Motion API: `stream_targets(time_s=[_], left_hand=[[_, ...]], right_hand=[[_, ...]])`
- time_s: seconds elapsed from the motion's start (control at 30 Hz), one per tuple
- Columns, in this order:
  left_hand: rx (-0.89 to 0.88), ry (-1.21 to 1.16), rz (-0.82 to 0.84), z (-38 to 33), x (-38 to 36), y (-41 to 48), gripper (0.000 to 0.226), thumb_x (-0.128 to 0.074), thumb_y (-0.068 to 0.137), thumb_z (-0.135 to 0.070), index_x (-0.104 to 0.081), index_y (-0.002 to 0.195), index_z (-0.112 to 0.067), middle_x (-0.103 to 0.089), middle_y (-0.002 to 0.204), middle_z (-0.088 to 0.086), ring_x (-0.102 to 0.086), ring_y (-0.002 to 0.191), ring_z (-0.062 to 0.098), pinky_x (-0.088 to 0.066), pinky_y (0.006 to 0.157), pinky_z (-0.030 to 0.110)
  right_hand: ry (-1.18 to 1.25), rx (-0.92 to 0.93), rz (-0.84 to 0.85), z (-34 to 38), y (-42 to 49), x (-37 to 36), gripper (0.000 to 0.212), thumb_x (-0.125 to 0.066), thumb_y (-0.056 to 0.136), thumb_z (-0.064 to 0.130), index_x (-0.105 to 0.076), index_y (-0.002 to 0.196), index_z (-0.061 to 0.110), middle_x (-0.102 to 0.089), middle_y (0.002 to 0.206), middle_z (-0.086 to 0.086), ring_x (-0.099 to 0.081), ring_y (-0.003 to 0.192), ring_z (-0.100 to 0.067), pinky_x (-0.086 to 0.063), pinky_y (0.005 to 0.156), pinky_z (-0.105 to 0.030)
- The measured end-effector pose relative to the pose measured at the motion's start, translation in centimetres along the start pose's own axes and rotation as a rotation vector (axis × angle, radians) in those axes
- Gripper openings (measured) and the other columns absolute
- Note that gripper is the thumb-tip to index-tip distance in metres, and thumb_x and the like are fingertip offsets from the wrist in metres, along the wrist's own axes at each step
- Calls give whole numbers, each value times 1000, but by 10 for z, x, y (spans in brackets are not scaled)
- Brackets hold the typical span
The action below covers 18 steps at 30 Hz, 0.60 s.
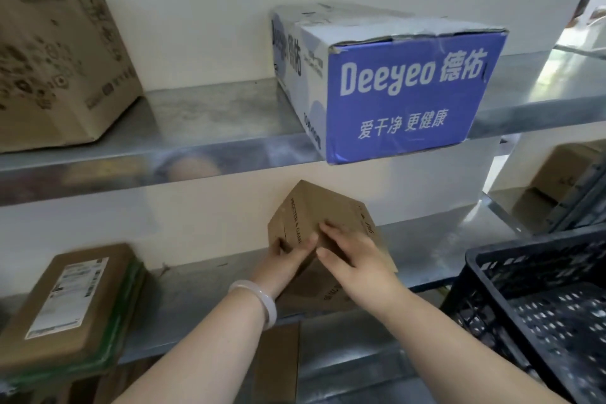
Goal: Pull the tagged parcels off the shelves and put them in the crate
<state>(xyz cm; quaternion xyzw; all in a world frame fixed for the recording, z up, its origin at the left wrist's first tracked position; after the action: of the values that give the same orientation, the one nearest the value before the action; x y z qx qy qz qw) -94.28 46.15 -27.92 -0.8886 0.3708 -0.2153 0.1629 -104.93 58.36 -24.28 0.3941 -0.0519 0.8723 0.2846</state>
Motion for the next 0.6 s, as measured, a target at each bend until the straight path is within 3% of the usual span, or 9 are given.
stream_targets(time_s=[0.07, 0.13, 0.2, 0.27, 0.37, 0.47, 0.53, 0.6], left_hand=[[55, -80, 35, 7, 5, 0, 126, -70, 50, -84, -24, 153, -28, -57, 134, 3, -61, 109, 22, -53, 89, 37], [98, -191, 76, 13, 8, 0, 105, -72, 63, -73, -31, 150, -31, -62, 125, 0, -64, 93, 15, -55, 62, 26], [126, -250, 94, 18, 11, 1, 91, -72, 70, -67, -38, 147, -32, -65, 122, 2, -67, 90, 17, -54, 50, 22], [135, -287, 111, 22, 13, 1, 83, -70, 74, -64, -41, 145, -32, -66, 118, 2, -71, 82, 17, -53, 47, 21], [98, -269, 109, 27, 17, -1, 75, -64, 76, -68, -46, 141, -36, -67, 117, -3, -69, 90, 15, -57, 60, 25], [-14, -107, -3, 24, 23, 2, 81, -52, 67, -75, -46, 141, -42, -55, 136, -5, -57, 116, 20, -48, 100, 42], [-79, -65, -34, 19, 25, 3, 58, -48, 69, -71, -52, 125, -56, -51, 138, -7, -53, 118, 17, -45, 105, 45], [-143, 10, -1, 15, 24, 3, 23, -45, 81, -62, -49, 98, -76, -62, 123, -21, -58, 110, 10, -49, 100, 42]], right_hand=[[67, -16, 46, -1, 1, -7, 50, -45, 95, 54, -42, 143, 41, -39, 147, 21, -29, 135, -2, -19, 104, -17], [184, -86, -10, -11, 4, -3, 47, -52, 95, 46, -47, 140, 35, -47, 138, 17, -40, 129, -2, -29, 103, -16], [210, -254, -159, -33, 7, 10, 51, -57, 93, 41, -47, 141, 28, -52, 130, 10, -48, 126, -14, -42, 103, -30], [186, -466, -165, -56, 7, 17, 67, -59, 91, 43, -34, 149, 22, -47, 139, 1, -45, 132, -23, -42, 104, -38], [265, -598, 1, -72, 5, 5, 67, -58, 92, 46, -34, 149, 19, -50, 143, -3, -50, 124, -21, -40, 93, -30], [356, -570, -41, -72, 3, -3, 57, -58, 92, 43, -45, 143, 22, -60, 130, 3, -54, 106, -13, -41, 84, -25], [397, -553, -140, -67, 5, 1, 50, -60, 90, 39, -49, 136, 24, -62, 121, 6, -56, 99, -11, -44, 76, -25], [419, -512, -226, -60, 8, 9, 42, -61, 89, 35, -52, 129, 30, -62, 110, 14, -56, 89, -2, -43, 65, -19]])
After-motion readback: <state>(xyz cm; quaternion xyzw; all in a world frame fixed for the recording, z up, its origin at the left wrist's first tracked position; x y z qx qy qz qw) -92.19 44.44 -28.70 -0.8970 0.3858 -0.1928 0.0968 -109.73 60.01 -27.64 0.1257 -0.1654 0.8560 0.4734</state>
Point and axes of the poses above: each hand's wrist, its own y-axis towards the middle knuckle, its own x-axis out of the back of the hand, z = x × y, the point moved 5 cm from there along y, towards the middle knuckle
